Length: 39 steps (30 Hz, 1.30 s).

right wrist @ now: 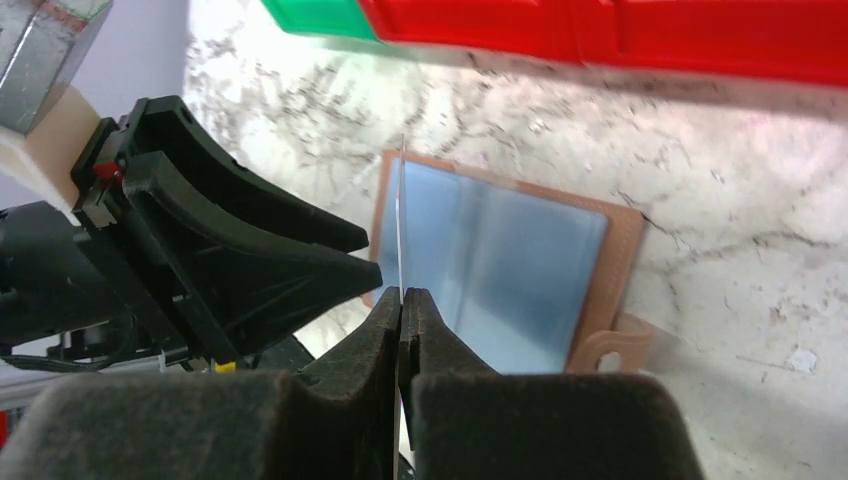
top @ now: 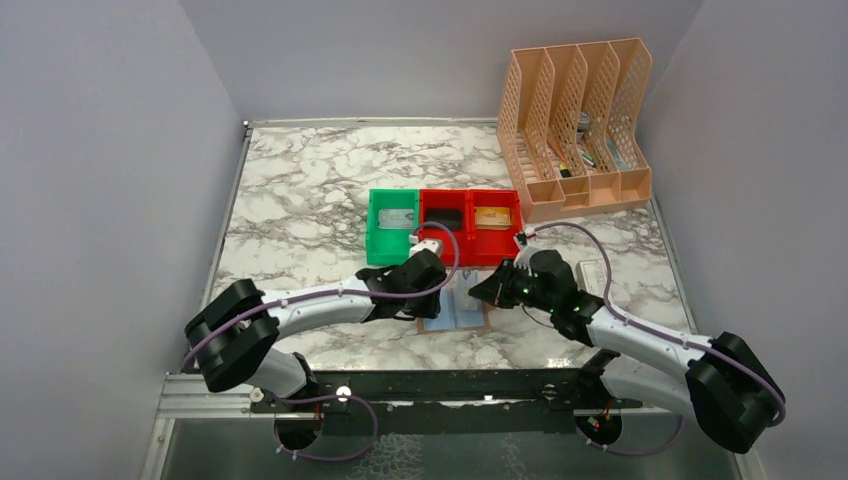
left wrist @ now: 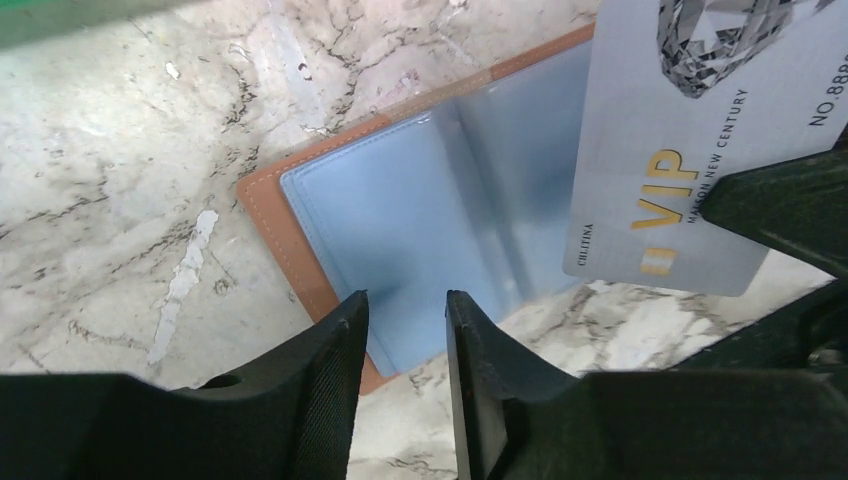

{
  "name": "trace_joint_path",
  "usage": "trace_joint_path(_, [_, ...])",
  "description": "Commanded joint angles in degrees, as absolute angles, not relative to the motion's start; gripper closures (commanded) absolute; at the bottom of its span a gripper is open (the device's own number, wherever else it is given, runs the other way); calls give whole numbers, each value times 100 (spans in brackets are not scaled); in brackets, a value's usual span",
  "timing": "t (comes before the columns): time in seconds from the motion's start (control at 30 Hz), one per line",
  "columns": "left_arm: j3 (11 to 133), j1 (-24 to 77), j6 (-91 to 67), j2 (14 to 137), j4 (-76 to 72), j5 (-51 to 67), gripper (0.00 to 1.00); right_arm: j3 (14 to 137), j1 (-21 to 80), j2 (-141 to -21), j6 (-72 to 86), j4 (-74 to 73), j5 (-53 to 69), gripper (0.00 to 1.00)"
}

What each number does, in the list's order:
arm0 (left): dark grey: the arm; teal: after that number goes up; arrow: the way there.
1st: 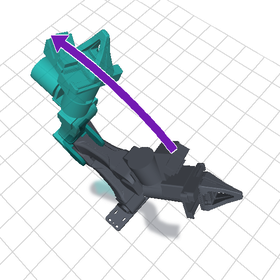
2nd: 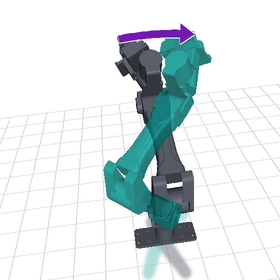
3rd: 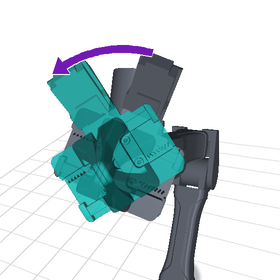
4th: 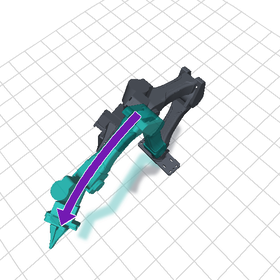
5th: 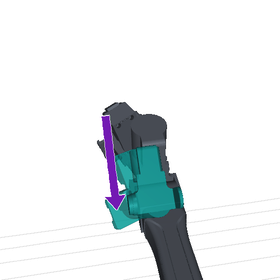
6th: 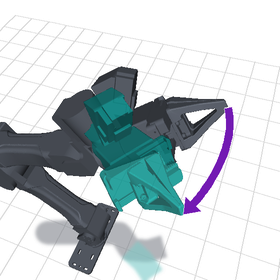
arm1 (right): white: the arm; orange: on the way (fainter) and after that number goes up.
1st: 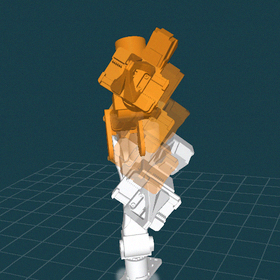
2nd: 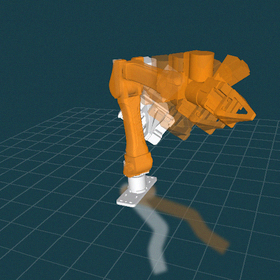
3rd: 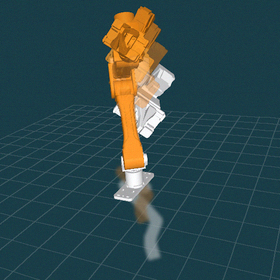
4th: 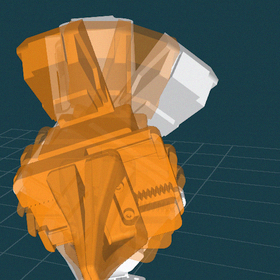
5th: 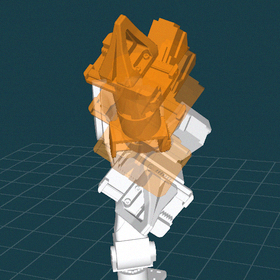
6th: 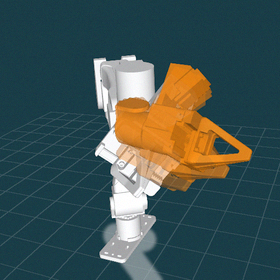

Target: Take the credit cards out of the card holder

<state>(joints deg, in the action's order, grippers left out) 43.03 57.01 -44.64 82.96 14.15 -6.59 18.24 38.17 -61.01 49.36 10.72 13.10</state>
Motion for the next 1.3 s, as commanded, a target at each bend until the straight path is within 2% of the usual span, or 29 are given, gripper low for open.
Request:
trace_joint_path(0.0, [4451, 5702, -4401, 7654, 1573, -1165, 57, 1732, 3803, -5611, 4487, 1521, 1180, 99])
trace_joint_path(0.1, [4554, 5704, -4375, 7375, 1813, -1469, 43, 1722, 3803, -5317, 4225, 1590, 1128, 99])
trace_joint_path(0.3, [4802, 5624, -4186, 6984, 2506, -2099, 23, 1834, 3806, -4955, 3456, 1929, 1249, 99])
trace_joint_path(0.4, [5003, 5356, -3975, 6817, 2999, -2353, 13, 2046, 3806, -5043, 3146, 1921, 1357, 99])
trace_joint_path(0.47, [5080, 5012, -3780, 6650, 3240, -2390, 2, 2212, 3801, -5182, 3007, 1897, 1467, 99])
trace_joint_path(0.63, [5100, 3231, -3033, 6048, 3495, -1755, 1, 2650, 3827, -5685, 2706, 1884, 1725, 99])
trace_joint_path(0.77, [5056, 2271, -2547, 5743, 3595, -1728, 1, 3257, 4015, -6252, 2232, 1697, 1574, 99])
trace_joint_path(1.0, [4863, 2074, -2577, 5720, 3676, -2280, 1, 5007, 4876, -7860, 710, 676, 338, 99])
trace_joint_path(1.27, [4870, 2065, -2727, 5261, 3702, -3079, 1, 6652, 5057, -9616, -654, 165, -444, 99])
